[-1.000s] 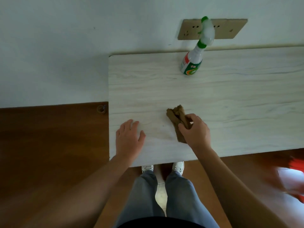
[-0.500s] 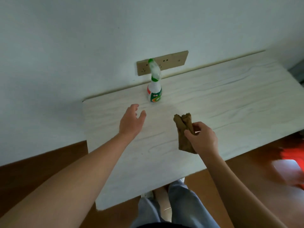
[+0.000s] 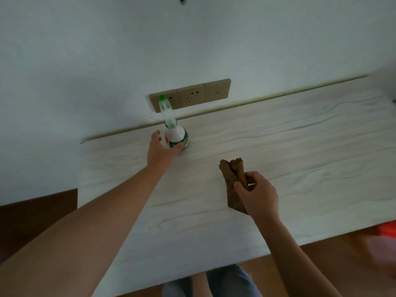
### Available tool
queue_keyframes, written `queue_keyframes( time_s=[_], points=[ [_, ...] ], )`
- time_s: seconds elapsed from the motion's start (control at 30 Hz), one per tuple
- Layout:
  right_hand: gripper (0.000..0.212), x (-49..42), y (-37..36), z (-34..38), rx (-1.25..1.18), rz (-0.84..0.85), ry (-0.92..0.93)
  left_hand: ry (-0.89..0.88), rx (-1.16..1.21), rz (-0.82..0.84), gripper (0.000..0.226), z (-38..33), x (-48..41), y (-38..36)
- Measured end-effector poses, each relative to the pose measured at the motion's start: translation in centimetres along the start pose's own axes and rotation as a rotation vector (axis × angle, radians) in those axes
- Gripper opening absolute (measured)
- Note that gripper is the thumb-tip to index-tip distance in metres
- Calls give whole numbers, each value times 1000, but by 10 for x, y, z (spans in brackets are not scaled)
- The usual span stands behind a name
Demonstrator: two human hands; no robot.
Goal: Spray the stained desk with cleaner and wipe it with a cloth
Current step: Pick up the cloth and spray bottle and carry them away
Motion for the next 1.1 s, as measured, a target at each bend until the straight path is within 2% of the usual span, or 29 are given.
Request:
queue_keyframes(
  time_s=[0.13,0.47,0.63,0.77,0.93,1.1],
  points=[
    [19,-17,6,-16,-39,21,-14,-45,24,-50,92,-7,1,-13],
    [21,-23,28,-36,6,30,19,-28,21,-163,75,-21,9,-18],
    [24,3,34,-51,5,41,5,11,111,-37,72,-8,48,-14],
    [28,43,35,-72,76,35,18,-47,55,55,75,17,89,-3],
    [26,115,39,-80,87,-80,-13,-157,-66,225,83,61,135,29],
    [23,211,33,-84,72,-223,-107,-201,-42,352,83,109,178,76]
  ],
)
Point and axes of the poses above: each hand's wrist, its own x-axis away from the middle knuckle, its own y-axis out of the back of the hand, z = x × y, the point moved 8 cm from there along -x, towards the middle knuckle, and after that the axes turned 7 degrees about -z, right-handed, at the moved point
